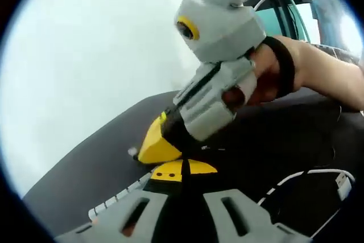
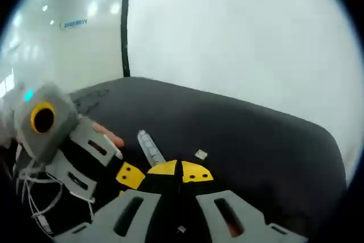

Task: Grab the wires, straighten them and put them on the rack

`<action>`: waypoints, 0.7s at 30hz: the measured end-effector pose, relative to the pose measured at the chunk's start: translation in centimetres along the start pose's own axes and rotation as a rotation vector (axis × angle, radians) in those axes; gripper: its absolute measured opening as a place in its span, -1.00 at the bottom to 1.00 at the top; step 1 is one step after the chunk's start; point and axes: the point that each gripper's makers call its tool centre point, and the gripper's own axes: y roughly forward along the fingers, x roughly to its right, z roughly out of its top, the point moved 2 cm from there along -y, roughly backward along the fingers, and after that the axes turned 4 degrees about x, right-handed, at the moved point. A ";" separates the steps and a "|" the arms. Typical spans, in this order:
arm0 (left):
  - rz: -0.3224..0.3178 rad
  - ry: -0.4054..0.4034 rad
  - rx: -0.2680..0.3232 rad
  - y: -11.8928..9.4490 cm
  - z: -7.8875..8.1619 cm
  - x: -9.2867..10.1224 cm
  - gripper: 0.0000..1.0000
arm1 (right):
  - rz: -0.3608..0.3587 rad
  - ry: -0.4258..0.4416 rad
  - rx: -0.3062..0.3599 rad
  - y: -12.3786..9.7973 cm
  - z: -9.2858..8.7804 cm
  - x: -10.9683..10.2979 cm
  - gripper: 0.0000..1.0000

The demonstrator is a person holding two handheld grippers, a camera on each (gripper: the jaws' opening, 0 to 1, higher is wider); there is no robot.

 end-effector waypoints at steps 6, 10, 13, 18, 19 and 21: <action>0.001 0.073 -0.070 -1.9 -0.5 0.3 -0.98 | 0.023 0.065 0.010 -0.4 -0.4 -0.4 -1.00; 0.016 0.078 -0.083 -1.5 -0.5 0.2 -0.99 | 0.046 0.058 0.011 -0.4 -0.3 -0.6 -1.00; 0.011 0.067 -0.089 -1.0 -0.5 -0.2 -0.99 | 0.052 0.016 0.002 -0.4 -0.3 -0.6 -1.00; 0.002 0.000 -0.114 -0.8 -0.8 -0.3 -1.00 | 0.048 -0.054 -0.022 -0.4 -0.3 -0.4 -1.00; 0.002 -0.002 -0.123 -0.9 -0.8 -0.2 -1.00 | 0.047 -0.069 -0.023 -0.4 -0.4 -0.4 -1.00; 0.000 0.000 -0.138 -0.9 -0.8 -0.1 -1.00 | 0.044 -0.078 -0.024 -0.3 -0.3 0.0 -1.00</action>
